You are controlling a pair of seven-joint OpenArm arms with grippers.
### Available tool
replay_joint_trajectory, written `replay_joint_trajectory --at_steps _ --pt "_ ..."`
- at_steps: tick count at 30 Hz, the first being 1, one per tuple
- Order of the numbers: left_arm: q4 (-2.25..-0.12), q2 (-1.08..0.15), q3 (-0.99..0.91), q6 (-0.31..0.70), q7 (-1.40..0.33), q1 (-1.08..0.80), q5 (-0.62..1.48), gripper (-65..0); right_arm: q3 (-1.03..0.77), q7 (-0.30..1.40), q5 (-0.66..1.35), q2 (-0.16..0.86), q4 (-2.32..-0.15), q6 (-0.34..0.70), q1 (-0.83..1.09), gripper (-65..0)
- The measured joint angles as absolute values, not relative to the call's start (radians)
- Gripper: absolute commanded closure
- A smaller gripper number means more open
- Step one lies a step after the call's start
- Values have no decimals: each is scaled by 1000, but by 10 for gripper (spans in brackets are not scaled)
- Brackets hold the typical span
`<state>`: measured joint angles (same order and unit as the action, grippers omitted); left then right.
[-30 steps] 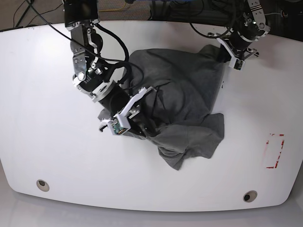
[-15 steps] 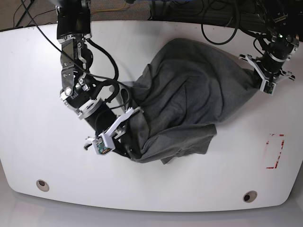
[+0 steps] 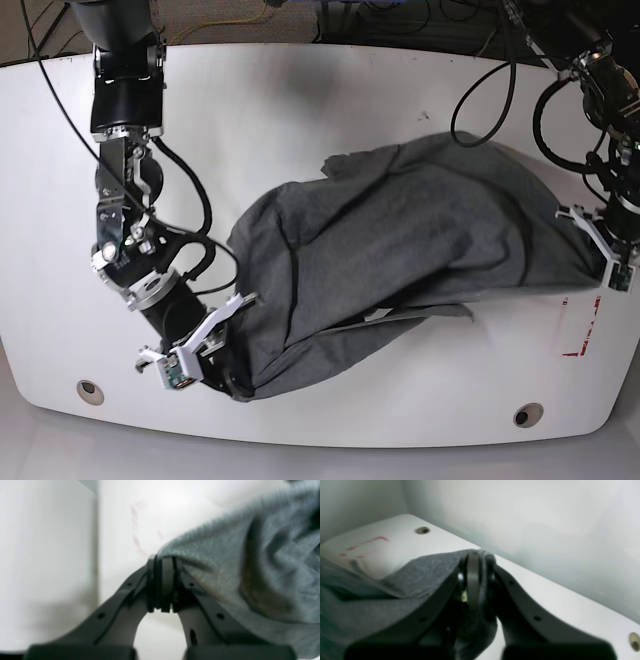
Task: Layout the t-shirt on the table in an organized manner, then fold the t-shirt properly
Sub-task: 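Lift and pull the t-shirt apart with both grippers, stretching it out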
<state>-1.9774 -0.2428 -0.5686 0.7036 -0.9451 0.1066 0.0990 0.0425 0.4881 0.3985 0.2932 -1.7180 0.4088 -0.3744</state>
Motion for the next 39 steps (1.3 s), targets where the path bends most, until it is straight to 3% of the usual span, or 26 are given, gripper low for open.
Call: replay_joint_trajectory --at_steps 7,24,31,39 --pt "-1976 -254 -567 706 -1038 286 91 0 -7 495 396 311 -1646 412 -476 0" --pt "-1979 -339 -546 704 -1194 667 104 0 -28 554 441 478 -1576 420 -677 0" --pt "-1980 -361 -548 704 -1198 629 113 0 -113 562 527 516 -1576 419 -587 0" --pt "-1978 -335 -580 705 -1205 439 123 0 -212 567 532 503 -1635 423 -349 0"
